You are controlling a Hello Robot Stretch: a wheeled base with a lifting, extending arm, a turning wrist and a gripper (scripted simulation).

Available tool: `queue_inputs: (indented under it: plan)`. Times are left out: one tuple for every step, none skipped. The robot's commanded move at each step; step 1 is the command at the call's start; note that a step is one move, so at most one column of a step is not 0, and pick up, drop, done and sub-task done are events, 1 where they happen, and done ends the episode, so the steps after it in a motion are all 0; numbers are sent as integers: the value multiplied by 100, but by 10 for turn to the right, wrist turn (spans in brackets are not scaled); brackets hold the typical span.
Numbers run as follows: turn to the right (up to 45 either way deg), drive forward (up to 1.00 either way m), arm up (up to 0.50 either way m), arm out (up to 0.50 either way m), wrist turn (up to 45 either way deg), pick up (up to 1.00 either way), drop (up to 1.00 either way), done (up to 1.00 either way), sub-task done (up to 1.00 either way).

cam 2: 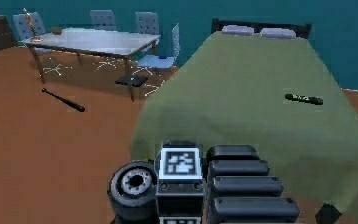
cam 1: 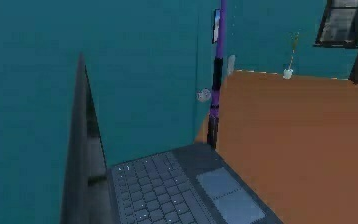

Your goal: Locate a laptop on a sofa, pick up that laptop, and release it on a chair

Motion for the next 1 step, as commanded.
queue_inputs:
  plan:
    - [330,0,0,0,0,0,0,0,0]
